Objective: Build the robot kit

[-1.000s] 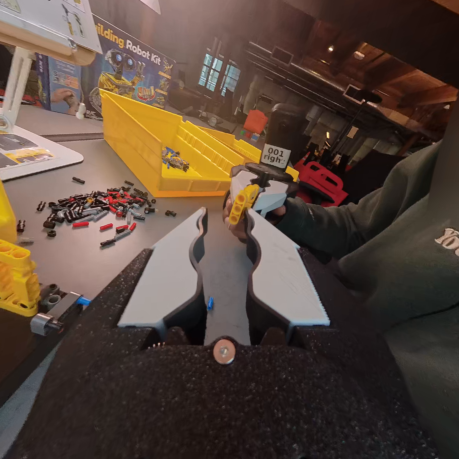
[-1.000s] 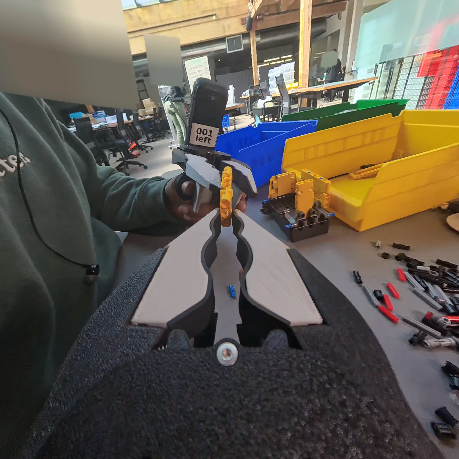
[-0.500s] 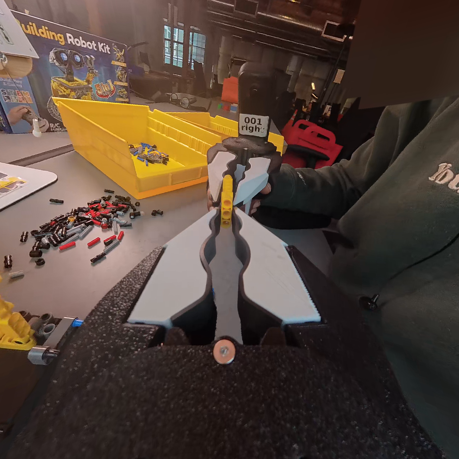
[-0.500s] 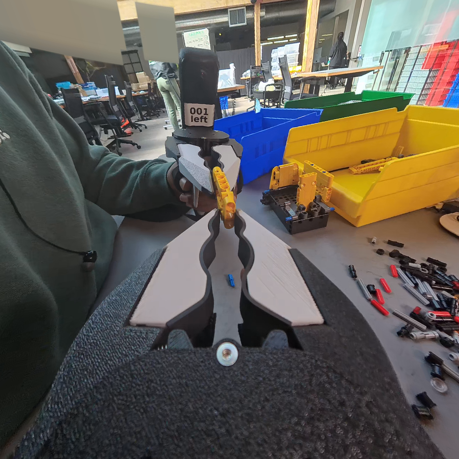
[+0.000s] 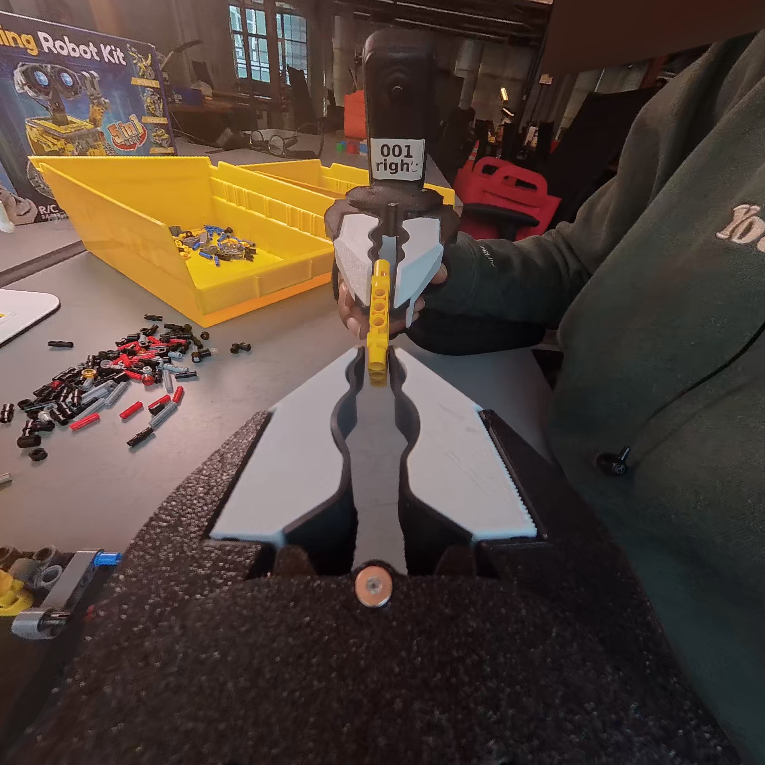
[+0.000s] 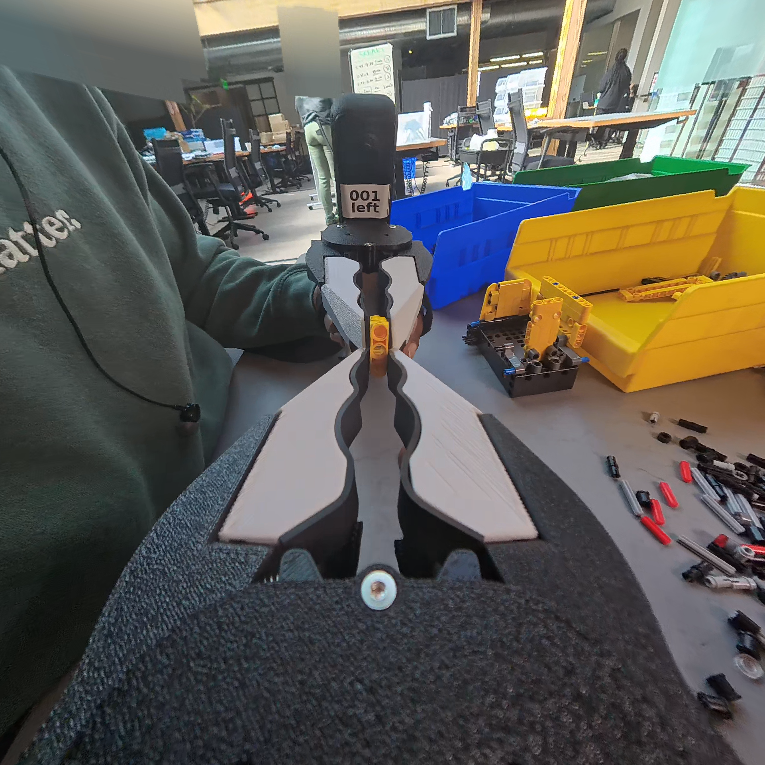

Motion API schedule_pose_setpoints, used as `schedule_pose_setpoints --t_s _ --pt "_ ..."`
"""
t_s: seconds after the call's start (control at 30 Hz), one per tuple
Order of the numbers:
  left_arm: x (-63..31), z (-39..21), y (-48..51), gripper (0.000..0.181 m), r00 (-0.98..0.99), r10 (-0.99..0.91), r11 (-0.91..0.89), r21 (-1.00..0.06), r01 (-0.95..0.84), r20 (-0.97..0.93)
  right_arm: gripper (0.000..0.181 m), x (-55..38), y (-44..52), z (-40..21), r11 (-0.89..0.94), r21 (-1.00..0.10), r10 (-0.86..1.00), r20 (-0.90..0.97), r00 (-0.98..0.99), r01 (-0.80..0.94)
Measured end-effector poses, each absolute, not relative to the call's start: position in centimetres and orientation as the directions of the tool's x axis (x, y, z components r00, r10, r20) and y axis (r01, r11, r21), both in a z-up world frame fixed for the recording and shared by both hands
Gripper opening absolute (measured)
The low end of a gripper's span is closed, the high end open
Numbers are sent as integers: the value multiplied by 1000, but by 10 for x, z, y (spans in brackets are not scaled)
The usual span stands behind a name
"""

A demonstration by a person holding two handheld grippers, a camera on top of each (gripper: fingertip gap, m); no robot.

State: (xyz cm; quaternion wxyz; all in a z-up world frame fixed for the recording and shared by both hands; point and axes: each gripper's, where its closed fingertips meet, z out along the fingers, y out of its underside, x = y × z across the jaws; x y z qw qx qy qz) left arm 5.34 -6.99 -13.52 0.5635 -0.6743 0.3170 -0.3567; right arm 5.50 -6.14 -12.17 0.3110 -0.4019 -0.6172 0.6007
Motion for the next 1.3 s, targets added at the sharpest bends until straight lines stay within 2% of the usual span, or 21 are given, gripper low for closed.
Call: schedule_pose_setpoints --t_s 0.17,0.27,0.43,0.6,0.73,0.97,1.3 --pt "54 -134 -71 7 525 -838 -177 -984 -6 147 7 55 -62 -126 -35 -990 870 -98 -483 139" --pt "49 -138 -65 7 578 -810 -158 -986 -49 101 9 50 -54 -132 -10 -988 897 -76 -435 153" --pt "31 -151 -47 6 712 -701 -127 -973 -194 -50 16 44 -28 -128 138 -984 962 106 -252 113" --pt "18 -160 -36 6 771 -613 -123 -943 -310 -174 9 41 -34 -113 252 -966 954 239 -181 52" --pt "14 -165 -32 6 783 -576 -125 -921 -369 -235 0 31 -39 -125 289 -952 950 273 -150 102" --pt "18 -169 -32 6 776 -571 -128 -905 -405 -267 0 15 -43 -148 328 -924 943 308 -130 194" --pt "18 -168 -33 6 776 -570 -127 -905 -407 -269 0 18 -38 -144 293 -940 954 276 -120 174"
